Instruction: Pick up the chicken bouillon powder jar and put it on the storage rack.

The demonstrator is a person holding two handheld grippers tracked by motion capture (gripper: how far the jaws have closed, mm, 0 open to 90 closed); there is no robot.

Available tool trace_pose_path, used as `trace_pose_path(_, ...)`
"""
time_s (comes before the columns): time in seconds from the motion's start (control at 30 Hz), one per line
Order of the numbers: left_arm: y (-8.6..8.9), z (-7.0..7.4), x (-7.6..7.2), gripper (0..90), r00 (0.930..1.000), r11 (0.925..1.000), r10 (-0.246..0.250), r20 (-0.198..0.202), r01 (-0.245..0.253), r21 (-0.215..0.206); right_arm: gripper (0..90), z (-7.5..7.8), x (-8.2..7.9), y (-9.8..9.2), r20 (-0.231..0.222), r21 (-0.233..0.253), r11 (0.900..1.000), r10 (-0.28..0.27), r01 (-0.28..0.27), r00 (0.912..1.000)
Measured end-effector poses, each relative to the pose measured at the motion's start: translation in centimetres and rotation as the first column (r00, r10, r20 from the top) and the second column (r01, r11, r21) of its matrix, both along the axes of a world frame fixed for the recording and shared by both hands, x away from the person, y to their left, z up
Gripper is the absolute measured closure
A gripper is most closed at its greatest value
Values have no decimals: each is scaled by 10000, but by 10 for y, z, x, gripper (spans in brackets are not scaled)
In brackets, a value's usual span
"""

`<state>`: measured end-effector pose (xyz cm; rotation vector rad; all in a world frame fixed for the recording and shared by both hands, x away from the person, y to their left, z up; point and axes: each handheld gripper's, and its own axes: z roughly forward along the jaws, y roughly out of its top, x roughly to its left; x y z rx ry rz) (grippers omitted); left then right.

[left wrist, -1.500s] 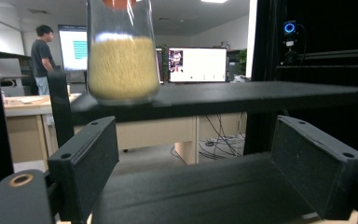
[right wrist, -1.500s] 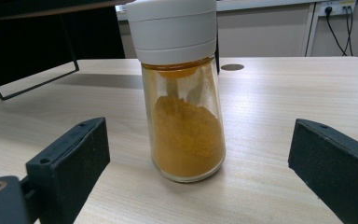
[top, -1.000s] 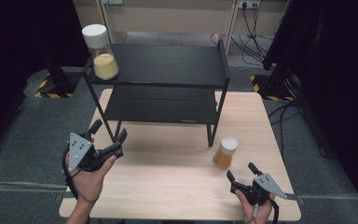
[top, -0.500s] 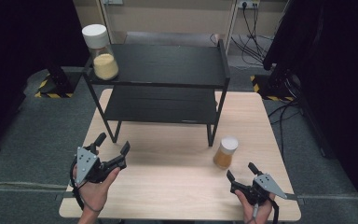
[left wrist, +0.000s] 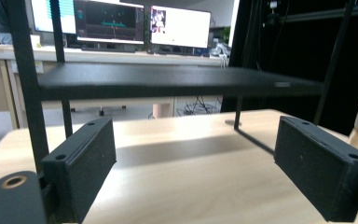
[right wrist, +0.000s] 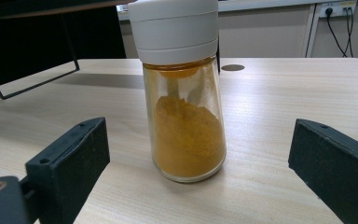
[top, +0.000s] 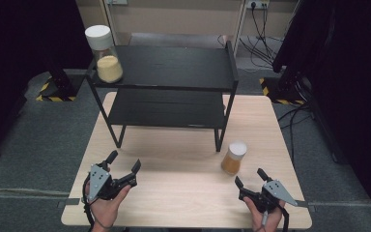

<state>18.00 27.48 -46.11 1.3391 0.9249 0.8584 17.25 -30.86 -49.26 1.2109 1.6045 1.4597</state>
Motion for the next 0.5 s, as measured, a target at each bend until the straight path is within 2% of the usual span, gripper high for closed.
trace_pose_path(0.3,-3,-22,-2,117,9991,9999,147,-389,-150,-67,53,0,0,0,-3,-29,10000,-4,4,10000)
trace_pose_path(0.5,-3,-31,1,117,9974,9998,187,-695,-186,16,53,0,0,0,11,-16,10000,0,0,10000)
